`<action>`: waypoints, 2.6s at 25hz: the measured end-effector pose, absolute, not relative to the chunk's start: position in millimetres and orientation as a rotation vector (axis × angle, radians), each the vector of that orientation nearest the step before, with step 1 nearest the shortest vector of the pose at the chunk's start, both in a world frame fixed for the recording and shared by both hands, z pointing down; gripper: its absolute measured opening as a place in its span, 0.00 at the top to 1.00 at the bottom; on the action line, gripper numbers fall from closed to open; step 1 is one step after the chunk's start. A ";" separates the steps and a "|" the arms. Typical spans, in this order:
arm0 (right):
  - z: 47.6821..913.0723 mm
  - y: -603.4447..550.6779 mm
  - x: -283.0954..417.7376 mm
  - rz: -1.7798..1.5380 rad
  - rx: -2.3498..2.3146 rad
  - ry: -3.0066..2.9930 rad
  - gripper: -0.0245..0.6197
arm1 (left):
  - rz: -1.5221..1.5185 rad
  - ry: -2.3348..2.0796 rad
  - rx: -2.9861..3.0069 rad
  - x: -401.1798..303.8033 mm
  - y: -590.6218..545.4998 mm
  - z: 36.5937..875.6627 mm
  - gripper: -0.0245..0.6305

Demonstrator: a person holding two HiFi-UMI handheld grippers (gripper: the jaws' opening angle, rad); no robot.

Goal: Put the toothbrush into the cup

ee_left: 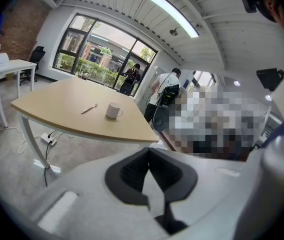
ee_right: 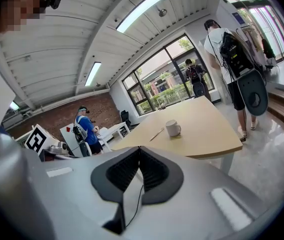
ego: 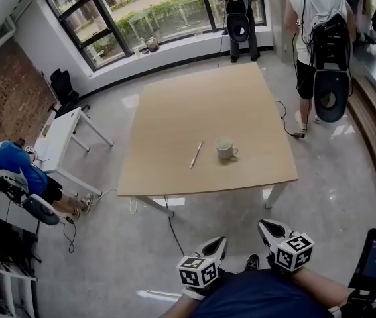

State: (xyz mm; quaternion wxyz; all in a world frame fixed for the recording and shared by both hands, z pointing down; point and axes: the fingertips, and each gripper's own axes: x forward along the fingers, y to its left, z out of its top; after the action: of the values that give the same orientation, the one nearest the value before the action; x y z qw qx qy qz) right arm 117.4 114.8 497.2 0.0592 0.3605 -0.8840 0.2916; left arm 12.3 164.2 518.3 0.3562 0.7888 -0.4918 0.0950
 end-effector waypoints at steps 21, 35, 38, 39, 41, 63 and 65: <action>500.7 46.3 152.6 0.882 1.370 -2.610 0.95 | 0.314 -1.115 2.142 32.1 80.5 526.4 0.96; 505.8 -51.9 115.6 0.910 1.414 -2.508 0.95 | 0.292 -1.033 2.139 -5.1 -26.2 525.7 0.96; 506.0 -72.2 102.4 0.908 1.417 -2.489 0.95 | 0.274 -1.020 2.136 -18.9 -47.8 525.0 0.96; 506.4 -78.4 98.0 0.906 1.420 -2.481 0.95 | 0.270 -1.013 2.135 -23.5 -54.3 526.0 0.96; 507.3 -90.7 90.1 0.907 1.436 -2.461 0.95 | 0.261 -0.994 2.131 -32.6 -66.8 528.9 0.96; 498.2 -191.3 34.6 0.882 1.419 -2.396 0.95 | 0.754 -1.241 2.141 -166.8 -198.3 643.6 0.73; 495.3 -196.4 35.3 0.877 1.410 -2.420 0.95 | 0.831 -1.276 2.079 -181.9 -206.9 665.4 0.71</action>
State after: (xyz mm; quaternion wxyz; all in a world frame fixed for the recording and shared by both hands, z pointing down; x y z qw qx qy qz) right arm 35.3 -196.4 495.3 0.1033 0.4778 -0.8203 0.2971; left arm -181.9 -206.9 665.4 0.2788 0.7748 -0.4756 0.3096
